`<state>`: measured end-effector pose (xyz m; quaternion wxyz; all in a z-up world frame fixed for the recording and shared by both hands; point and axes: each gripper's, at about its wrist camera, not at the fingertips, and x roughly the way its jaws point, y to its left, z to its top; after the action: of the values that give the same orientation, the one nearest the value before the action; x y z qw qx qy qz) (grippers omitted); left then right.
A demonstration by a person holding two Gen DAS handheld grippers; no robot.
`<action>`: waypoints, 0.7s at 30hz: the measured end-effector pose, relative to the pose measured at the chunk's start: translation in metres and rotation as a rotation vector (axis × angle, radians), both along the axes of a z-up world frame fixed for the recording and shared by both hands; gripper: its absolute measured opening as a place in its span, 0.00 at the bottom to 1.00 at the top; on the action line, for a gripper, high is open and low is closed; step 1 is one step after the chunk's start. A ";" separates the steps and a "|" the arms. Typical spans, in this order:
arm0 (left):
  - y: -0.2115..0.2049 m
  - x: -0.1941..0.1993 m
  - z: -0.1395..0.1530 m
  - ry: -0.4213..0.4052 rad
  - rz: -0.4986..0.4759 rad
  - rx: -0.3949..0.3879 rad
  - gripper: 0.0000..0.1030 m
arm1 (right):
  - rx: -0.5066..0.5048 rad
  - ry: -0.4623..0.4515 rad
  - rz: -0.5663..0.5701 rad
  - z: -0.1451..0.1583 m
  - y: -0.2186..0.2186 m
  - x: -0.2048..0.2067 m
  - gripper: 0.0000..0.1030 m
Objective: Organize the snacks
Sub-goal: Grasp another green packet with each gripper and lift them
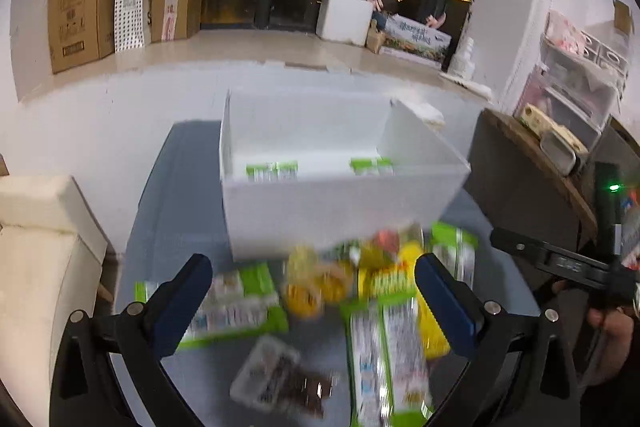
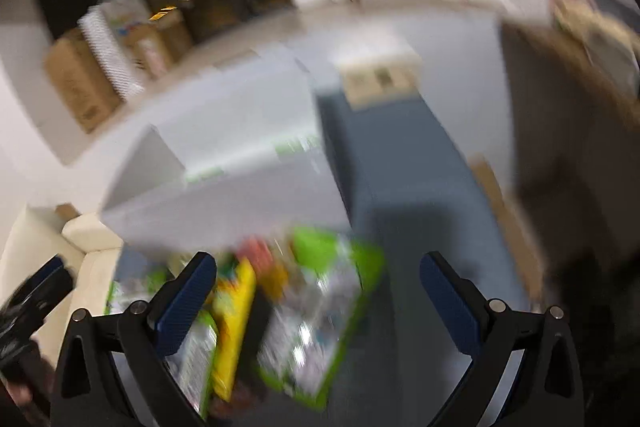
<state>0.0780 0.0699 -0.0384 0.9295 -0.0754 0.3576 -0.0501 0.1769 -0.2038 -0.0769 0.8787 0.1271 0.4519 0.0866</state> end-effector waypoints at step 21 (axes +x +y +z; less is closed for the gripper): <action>0.027 -0.006 -0.042 0.070 -0.117 0.240 1.00 | 0.020 0.142 0.026 -0.062 0.024 0.022 0.65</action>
<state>0.0718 0.0969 -0.0806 0.9143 0.0556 0.3969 -0.0583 0.1989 -0.1801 -0.1388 0.8418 0.1359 0.5140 0.0933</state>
